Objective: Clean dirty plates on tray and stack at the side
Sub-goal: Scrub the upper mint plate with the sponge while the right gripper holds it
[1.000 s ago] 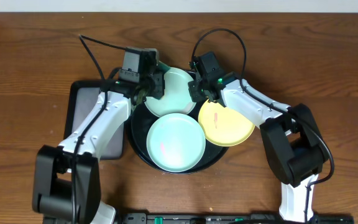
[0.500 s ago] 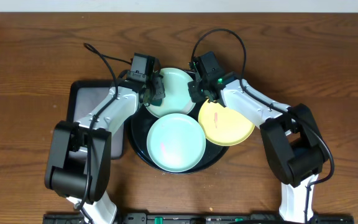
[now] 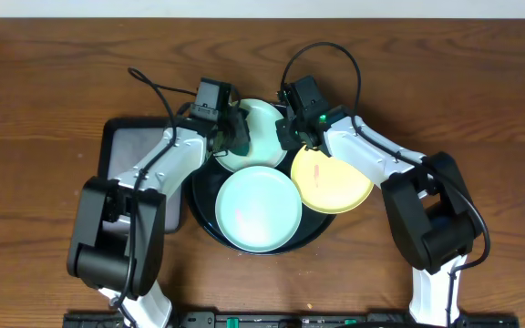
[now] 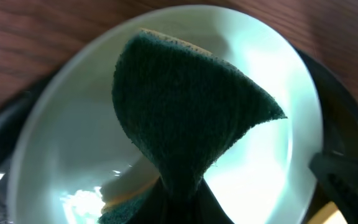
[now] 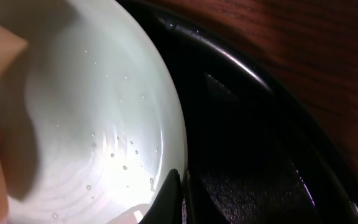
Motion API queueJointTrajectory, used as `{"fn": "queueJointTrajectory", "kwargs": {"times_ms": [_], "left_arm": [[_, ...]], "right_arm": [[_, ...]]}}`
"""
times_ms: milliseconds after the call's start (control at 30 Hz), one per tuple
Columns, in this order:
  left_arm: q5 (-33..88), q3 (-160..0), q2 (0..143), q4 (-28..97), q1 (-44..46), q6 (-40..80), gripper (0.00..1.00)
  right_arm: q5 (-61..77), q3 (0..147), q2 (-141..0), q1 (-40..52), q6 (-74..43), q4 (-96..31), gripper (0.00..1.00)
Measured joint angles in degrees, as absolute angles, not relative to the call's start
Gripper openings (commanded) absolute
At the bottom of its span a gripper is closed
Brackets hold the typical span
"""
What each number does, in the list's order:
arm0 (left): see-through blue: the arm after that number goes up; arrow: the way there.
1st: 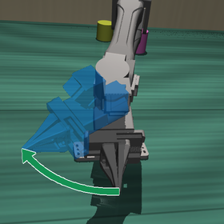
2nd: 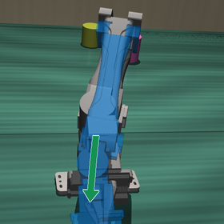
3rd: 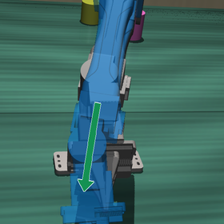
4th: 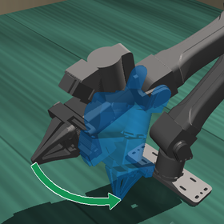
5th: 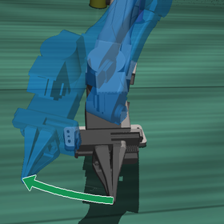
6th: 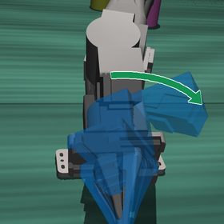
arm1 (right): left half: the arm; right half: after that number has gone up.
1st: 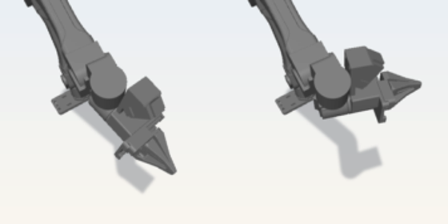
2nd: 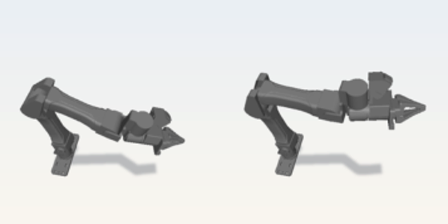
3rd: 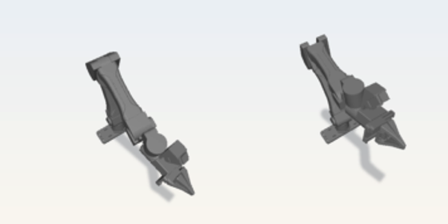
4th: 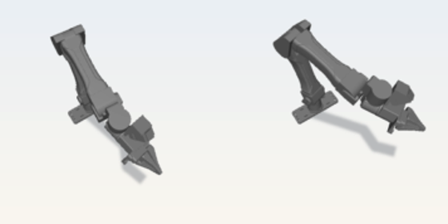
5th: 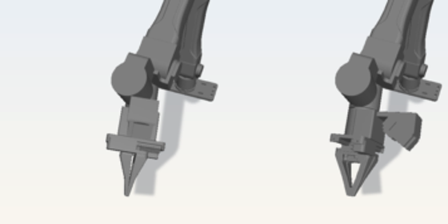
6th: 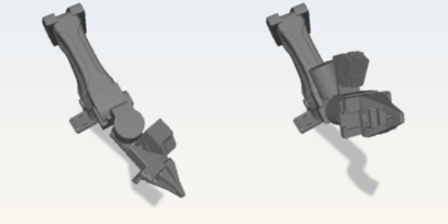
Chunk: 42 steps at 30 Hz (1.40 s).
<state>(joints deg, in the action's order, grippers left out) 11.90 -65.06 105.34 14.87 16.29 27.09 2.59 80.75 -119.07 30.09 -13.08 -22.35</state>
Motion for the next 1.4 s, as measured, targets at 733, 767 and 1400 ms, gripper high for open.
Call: {"fn": "queueJointTrajectory", "kwargs": {"times_ms": [733, 767, 1400], "left_arm": [[-1.3, -65.0, 102.3, 17.1, 16.7, 23.5, 0.07], [-1.2, -65.0, 103.1, 16.9, 16.7, 23.5, 0.07], [7.2, -65.0, 106.5, 13.6, 16.3, 29.8, 0.08]], "right_arm": [[2.6, 80.8, -119.1, 30.1, -13.0, -22.7, 0.06], [2.6, 80.8, -119.1, 30.1, -13.0, -22.7, 0.06], [2.5, 80.8, -119.1, 30.1, -13.0, -22.9, 0.06]]}}
